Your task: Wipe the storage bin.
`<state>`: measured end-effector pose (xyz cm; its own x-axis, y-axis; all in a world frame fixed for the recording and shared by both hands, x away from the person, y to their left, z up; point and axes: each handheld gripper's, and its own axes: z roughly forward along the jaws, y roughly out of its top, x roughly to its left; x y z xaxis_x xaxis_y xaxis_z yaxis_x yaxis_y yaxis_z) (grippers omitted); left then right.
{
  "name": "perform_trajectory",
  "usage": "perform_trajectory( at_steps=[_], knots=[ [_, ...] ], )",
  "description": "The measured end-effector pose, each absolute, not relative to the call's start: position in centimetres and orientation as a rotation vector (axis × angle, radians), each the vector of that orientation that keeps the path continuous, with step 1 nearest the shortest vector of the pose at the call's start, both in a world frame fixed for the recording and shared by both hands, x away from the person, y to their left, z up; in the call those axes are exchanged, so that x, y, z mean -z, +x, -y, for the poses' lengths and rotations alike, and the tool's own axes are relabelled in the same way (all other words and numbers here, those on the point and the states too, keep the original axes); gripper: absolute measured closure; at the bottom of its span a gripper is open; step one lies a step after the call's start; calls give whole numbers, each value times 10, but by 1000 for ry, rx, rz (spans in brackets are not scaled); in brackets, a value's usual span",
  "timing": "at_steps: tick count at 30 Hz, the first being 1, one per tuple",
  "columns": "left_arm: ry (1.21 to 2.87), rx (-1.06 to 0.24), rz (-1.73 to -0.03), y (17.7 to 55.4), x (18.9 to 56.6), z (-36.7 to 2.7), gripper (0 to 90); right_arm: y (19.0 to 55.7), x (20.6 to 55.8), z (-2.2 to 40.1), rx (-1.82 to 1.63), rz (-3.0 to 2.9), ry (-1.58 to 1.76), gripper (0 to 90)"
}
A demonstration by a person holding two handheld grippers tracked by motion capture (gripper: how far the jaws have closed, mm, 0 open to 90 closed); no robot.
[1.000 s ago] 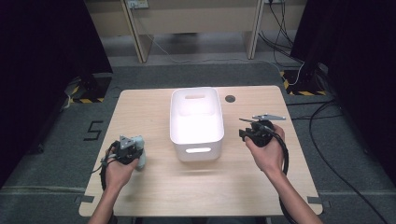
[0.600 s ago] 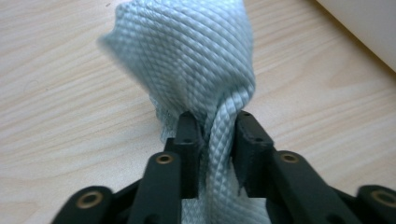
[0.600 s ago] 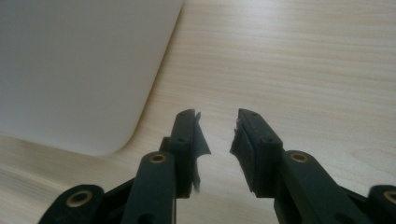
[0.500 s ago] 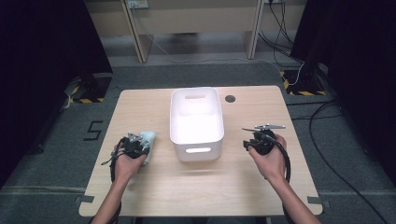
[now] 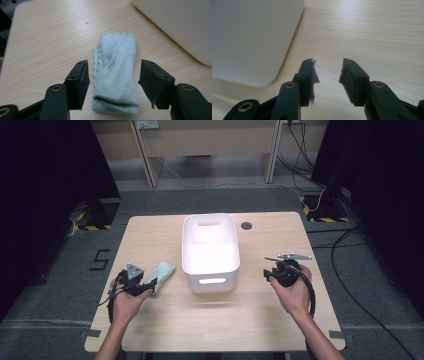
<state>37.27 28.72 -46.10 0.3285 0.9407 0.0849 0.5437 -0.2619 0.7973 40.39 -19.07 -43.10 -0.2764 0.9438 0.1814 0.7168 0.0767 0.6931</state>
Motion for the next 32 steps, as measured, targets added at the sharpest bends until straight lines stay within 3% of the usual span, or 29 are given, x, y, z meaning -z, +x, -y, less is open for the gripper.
perform_trajectory(
  at_steps=[5,13,20,32],
  knots=[
    [1858,-802,-1311,346,453,-308,398,397,433,204,-1012,-2019,1682,606],
    [1801,-814,-1444,323,483,-344,413,382,438,220,-993,-1997,1701,591],
    [1750,-849,-1406,317,495,-334,417,380,443,220,-970,-2009,1713,585],
    [1800,-890,-1333,315,507,-318,414,380,449,219,-956,-2020,1711,584]
  ],
)
